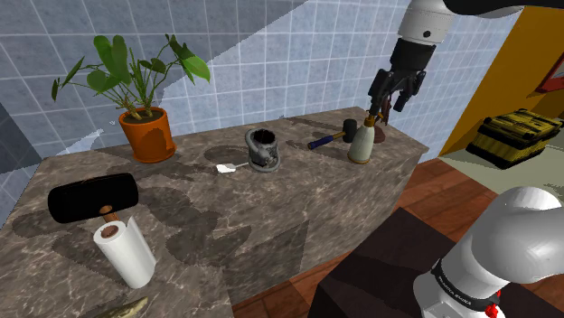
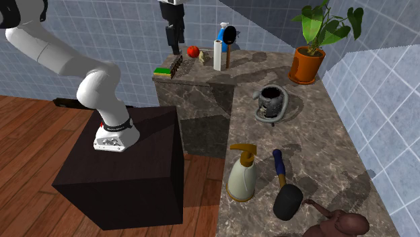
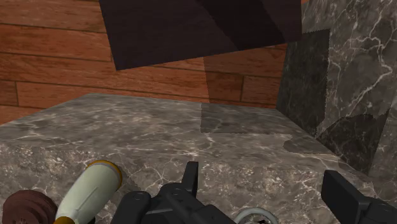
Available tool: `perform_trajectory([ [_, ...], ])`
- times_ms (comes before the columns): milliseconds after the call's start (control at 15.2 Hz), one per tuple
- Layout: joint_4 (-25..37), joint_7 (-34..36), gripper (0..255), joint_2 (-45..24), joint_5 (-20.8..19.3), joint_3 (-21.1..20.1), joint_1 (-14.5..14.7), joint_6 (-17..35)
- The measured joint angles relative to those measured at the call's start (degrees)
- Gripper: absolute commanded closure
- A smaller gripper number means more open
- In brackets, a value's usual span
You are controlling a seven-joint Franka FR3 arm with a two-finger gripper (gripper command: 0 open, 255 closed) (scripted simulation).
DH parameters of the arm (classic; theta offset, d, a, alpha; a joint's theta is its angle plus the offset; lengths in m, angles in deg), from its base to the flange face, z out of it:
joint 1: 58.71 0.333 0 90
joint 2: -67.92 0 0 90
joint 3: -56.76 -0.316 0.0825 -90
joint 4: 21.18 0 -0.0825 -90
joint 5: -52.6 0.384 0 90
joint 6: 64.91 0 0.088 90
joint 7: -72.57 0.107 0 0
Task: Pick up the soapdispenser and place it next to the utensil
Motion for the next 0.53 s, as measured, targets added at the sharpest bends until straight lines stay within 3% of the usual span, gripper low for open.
perform_trajectory([
  [528, 0.00, -7.14, 0, -5.89, -3.77, 5.73, -2.06, 5.24],
])
